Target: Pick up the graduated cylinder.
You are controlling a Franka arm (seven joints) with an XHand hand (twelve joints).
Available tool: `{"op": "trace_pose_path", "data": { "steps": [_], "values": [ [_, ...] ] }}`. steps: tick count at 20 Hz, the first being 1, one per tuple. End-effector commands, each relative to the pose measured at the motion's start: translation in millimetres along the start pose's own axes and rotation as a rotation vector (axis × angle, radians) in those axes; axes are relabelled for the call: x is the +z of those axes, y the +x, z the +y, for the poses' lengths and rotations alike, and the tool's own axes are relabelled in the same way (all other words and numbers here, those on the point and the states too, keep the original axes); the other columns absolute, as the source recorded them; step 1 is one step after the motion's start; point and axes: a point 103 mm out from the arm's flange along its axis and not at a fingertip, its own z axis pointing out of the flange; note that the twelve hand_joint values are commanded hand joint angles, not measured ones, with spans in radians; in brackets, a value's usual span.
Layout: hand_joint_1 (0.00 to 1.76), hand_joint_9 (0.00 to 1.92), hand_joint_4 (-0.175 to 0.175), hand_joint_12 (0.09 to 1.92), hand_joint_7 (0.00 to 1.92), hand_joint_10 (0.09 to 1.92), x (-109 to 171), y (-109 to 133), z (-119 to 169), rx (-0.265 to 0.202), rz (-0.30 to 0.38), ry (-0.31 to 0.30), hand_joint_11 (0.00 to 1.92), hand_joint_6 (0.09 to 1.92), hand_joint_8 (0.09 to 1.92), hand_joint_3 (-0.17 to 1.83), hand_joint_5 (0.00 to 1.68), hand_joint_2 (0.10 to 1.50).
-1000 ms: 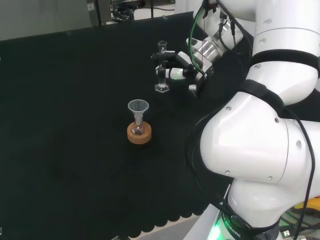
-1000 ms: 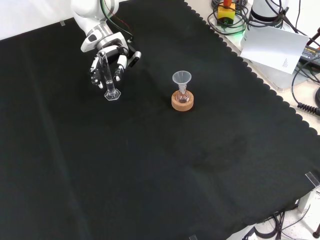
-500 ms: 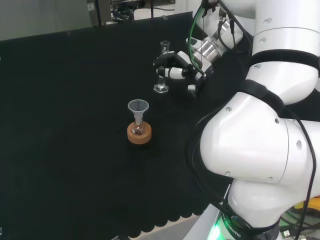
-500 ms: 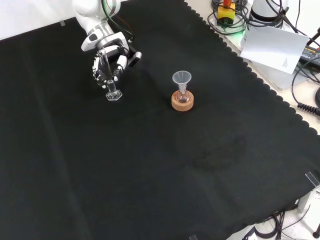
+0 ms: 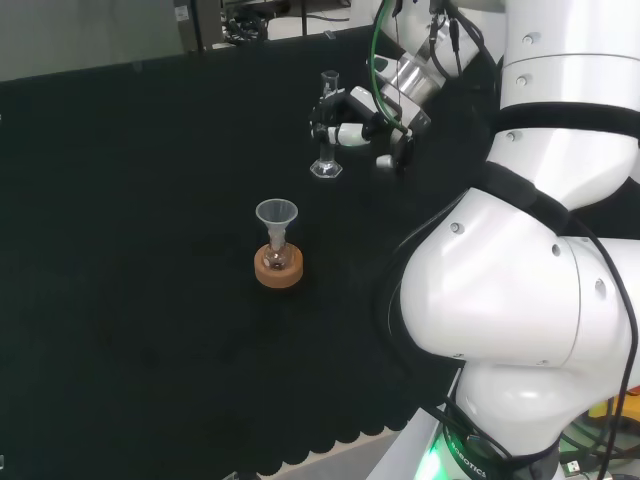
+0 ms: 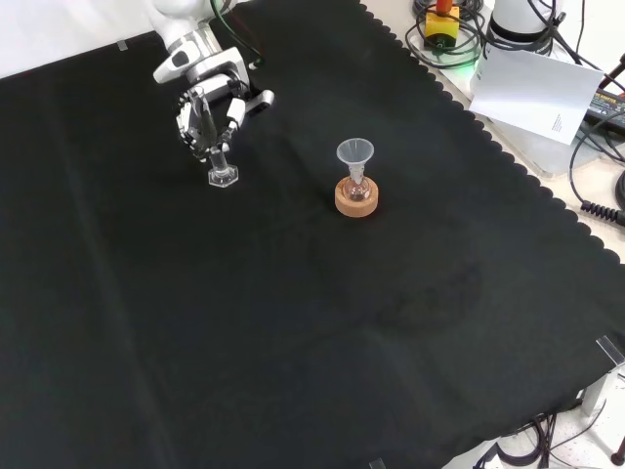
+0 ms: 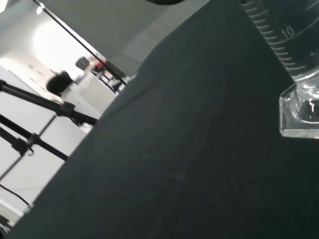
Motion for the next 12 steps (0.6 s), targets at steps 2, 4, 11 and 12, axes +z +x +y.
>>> {"op": "trace_pose_path", "data": {
  "steps": [2,4,11,12],
  "values": [
    [1.26,1.4,-0.175,0.75,1.01,0.1,-26.1,12.5,-14.9,0.013,-0.155,0.09,1.25,1.0,0.98,0.0,0.98,1.11],
    [1.26,1.4,-0.175,0.75,1.01,0.1,-32.4,18.3,-21.2,0.016,-0.182,0.102,1.25,1.0,0.98,0.0,0.99,1.11],
    [1.26,1.4,-0.175,0.75,1.01,0.1,-45.1,43.7,-44.2,0.028,-0.26,0.165,1.25,0.99,0.98,0.0,0.99,1.11],
    [1.26,1.4,-0.175,0.75,1.01,0.1,-46.0,48.0,-48.6,0.032,-0.274,0.177,1.25,0.99,0.98,0.0,0.99,1.11]
  ]
}}
